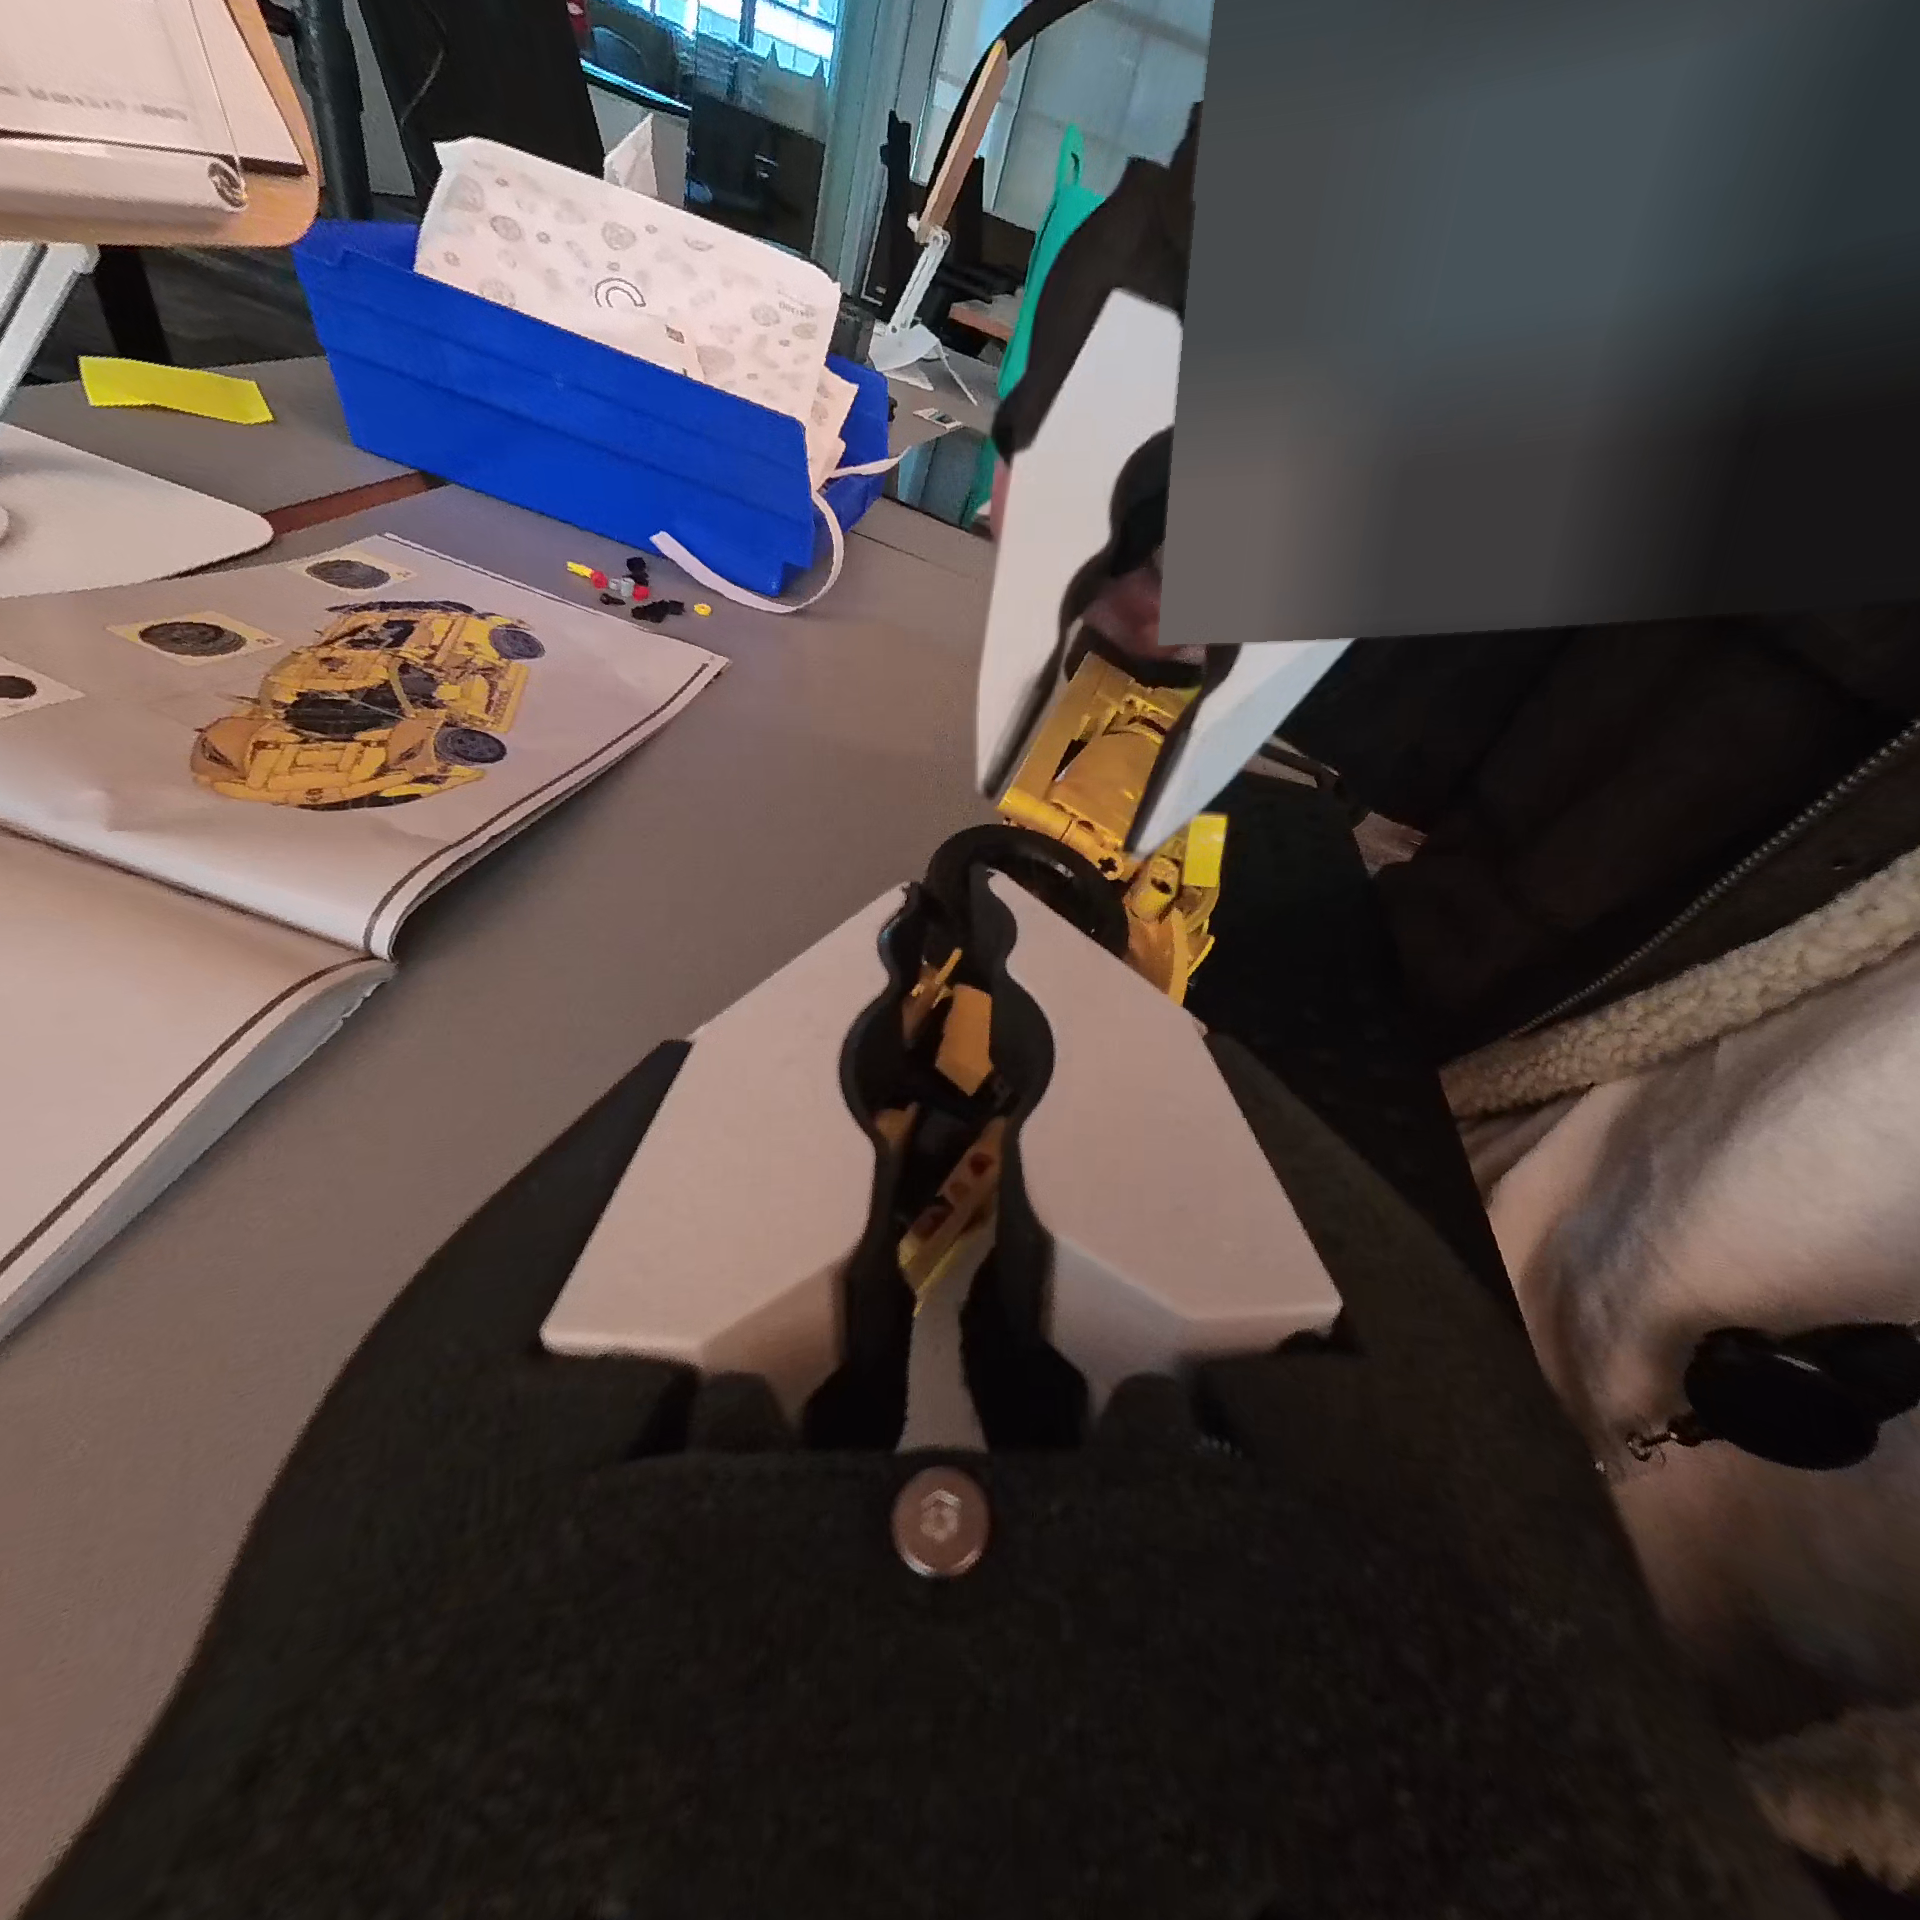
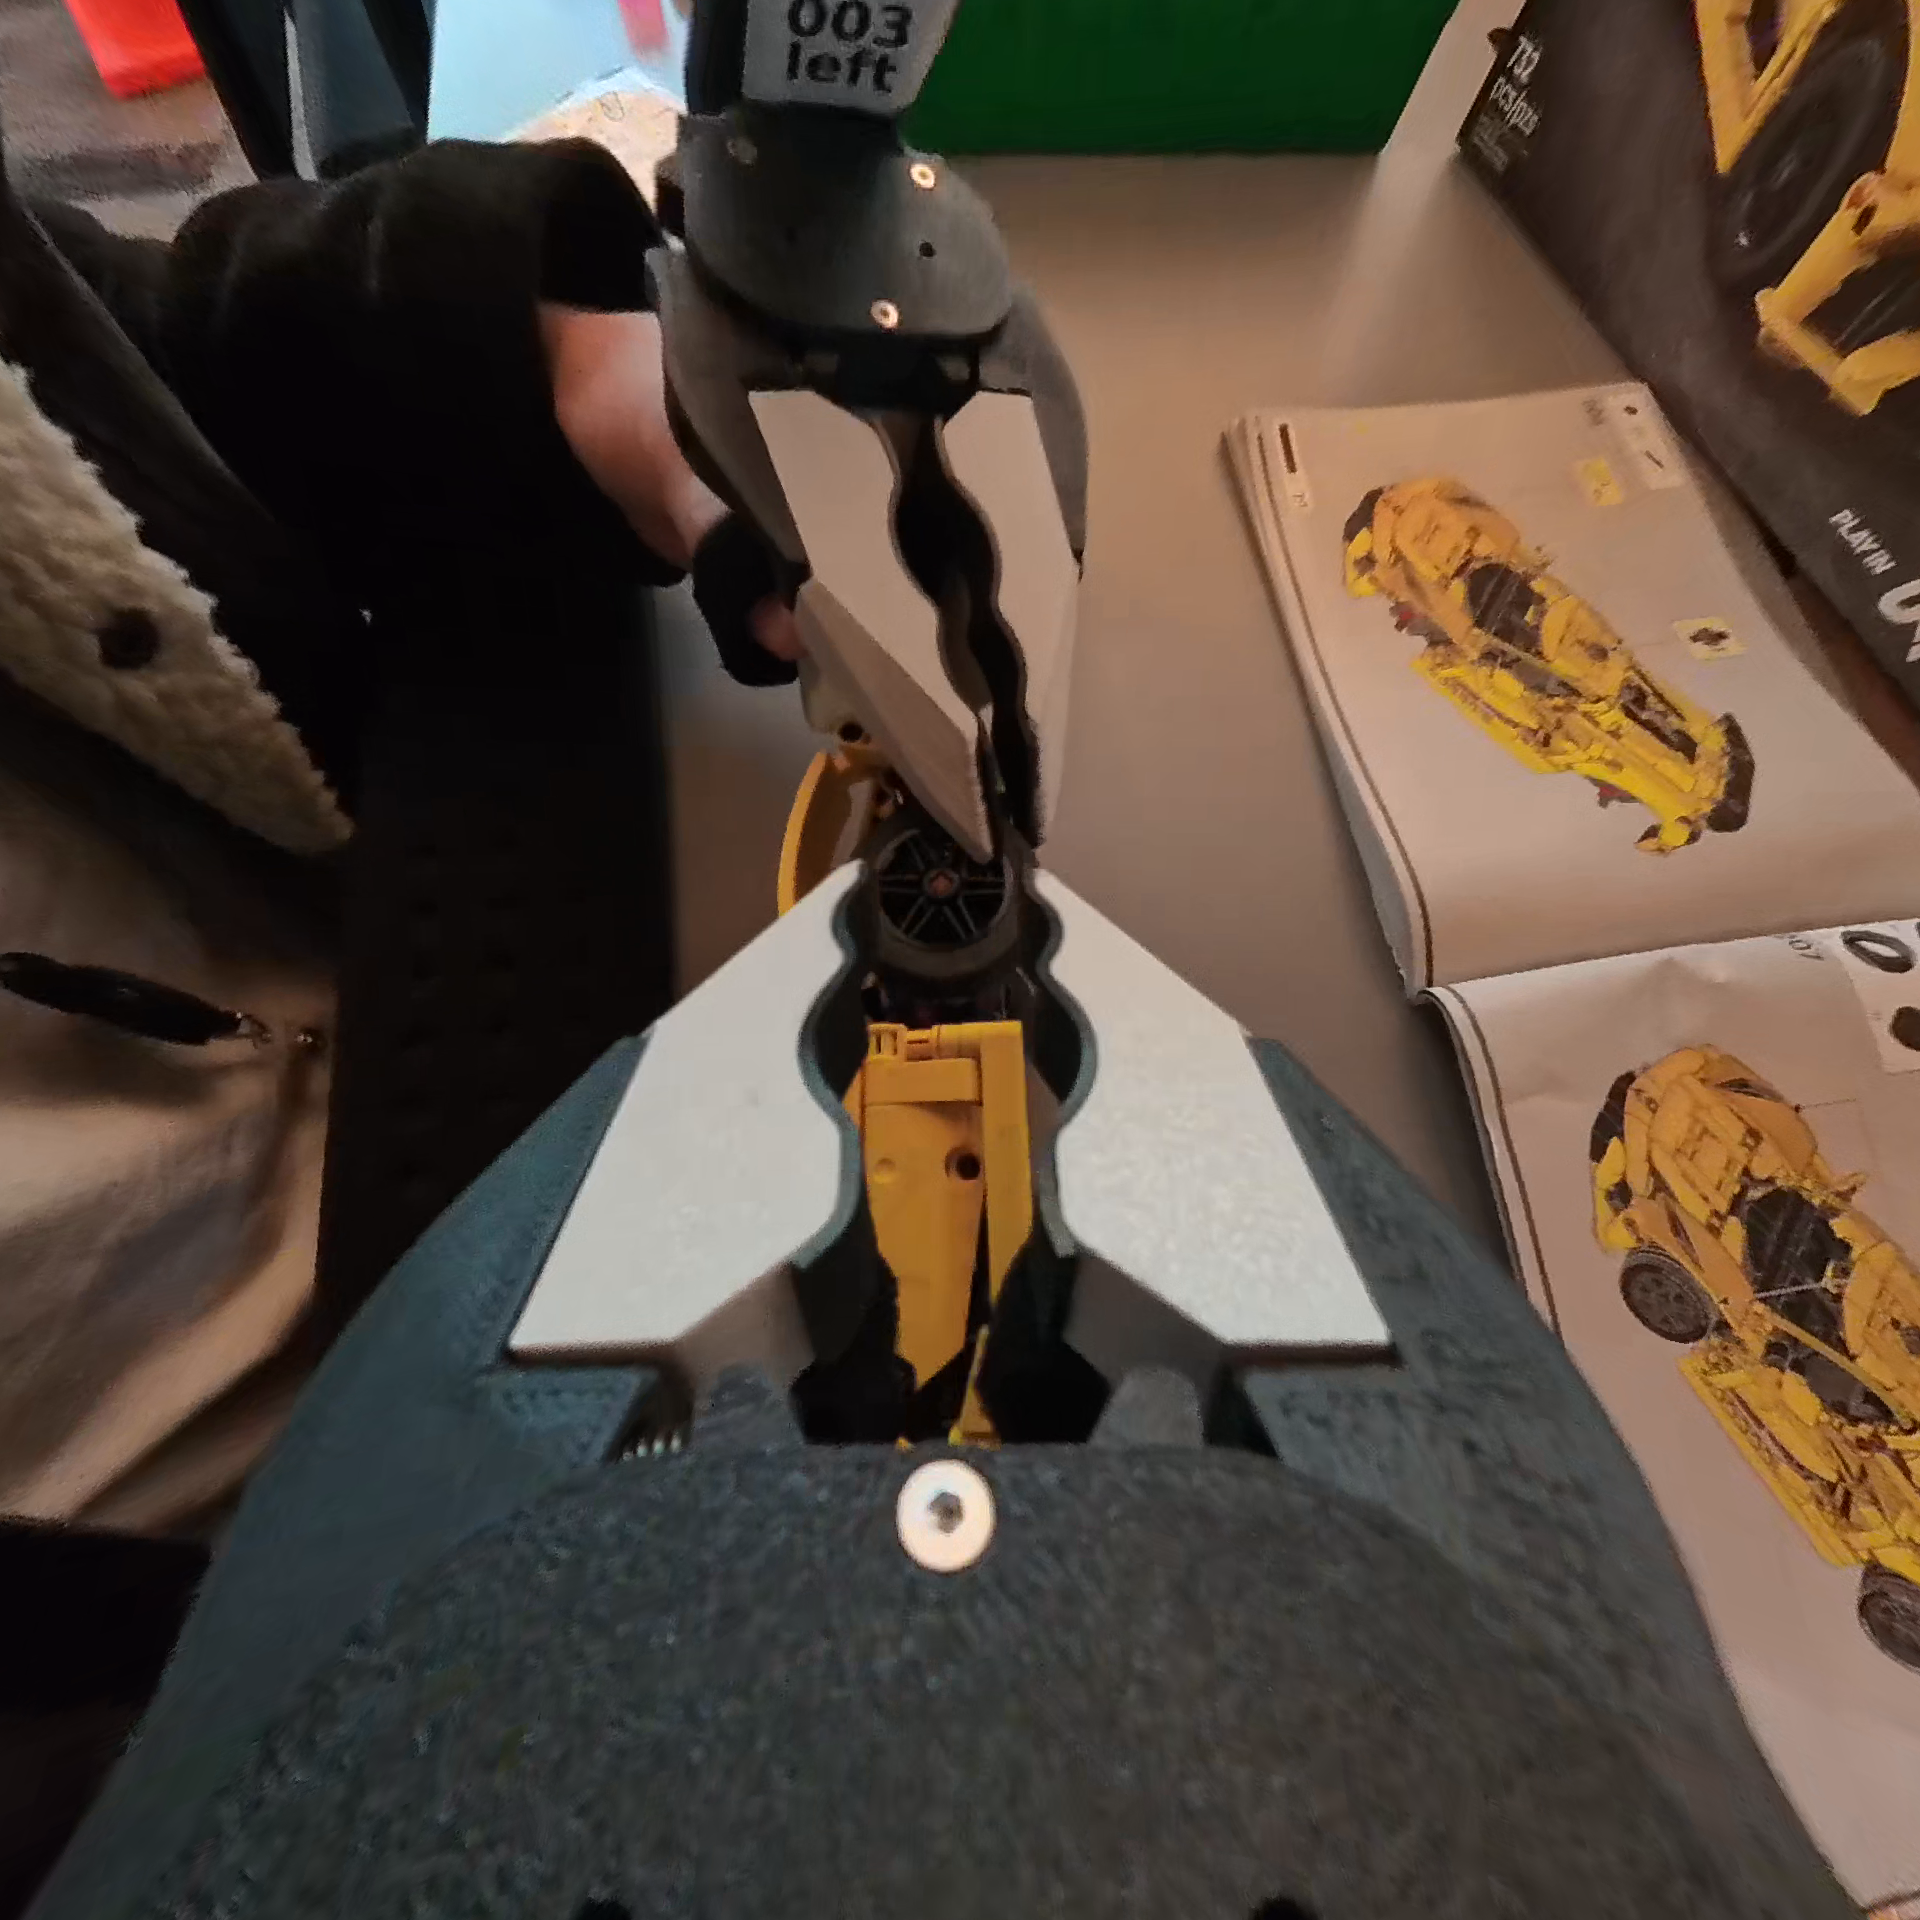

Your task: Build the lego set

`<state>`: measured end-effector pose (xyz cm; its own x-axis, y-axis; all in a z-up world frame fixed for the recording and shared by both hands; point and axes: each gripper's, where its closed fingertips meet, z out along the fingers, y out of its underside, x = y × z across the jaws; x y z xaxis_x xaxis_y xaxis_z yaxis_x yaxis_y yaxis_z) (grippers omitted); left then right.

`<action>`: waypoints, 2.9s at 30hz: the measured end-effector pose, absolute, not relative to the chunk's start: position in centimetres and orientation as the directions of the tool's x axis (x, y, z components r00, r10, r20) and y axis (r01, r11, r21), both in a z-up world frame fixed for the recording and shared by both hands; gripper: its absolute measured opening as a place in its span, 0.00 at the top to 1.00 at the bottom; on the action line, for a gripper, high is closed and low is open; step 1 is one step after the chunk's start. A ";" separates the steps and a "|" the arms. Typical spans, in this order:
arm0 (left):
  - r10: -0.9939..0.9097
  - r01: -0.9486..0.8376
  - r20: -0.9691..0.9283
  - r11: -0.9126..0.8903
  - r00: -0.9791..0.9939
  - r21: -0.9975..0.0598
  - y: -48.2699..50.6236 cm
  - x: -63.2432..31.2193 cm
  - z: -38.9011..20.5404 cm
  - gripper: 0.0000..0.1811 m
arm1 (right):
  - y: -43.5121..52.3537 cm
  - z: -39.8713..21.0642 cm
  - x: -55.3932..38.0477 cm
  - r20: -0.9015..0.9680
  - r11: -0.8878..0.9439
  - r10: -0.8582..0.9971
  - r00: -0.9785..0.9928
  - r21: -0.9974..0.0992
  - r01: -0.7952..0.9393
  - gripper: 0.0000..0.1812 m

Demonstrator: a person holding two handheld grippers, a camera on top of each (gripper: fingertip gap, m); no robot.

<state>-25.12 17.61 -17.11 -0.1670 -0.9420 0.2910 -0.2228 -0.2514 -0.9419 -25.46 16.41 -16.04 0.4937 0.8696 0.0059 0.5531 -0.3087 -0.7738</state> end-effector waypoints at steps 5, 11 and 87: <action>-0.948 -0.228 0.281 -0.244 -0.150 -0.943 17.8 -25.1 -17.2 0.95 | 17.1 -17.5 -24.8 0.170 -0.263 0.844 0.508 -0.693 0.671 0.95; -0.947 -0.225 0.286 -0.249 -0.149 -0.942 17.8 -25.0 -17.2 0.95 | 17.0 -17.3 -24.8 0.161 -0.278 0.840 0.519 -0.694 0.664 0.96; -0.647 -0.732 0.719 -0.614 0.253 -0.296 18.1 -30.0 -26.1 0.54 | 9.5 -21.1 -6.2 -0.392 -0.832 0.210 0.896 -0.553 -0.047 0.72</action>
<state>-30.05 18.13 -26.13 0.2527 -0.6473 0.7191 -0.7318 -0.6140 -0.2956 -6.23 9.53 -21.06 0.8959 0.2096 -0.3918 -0.0474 -0.8317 -0.5532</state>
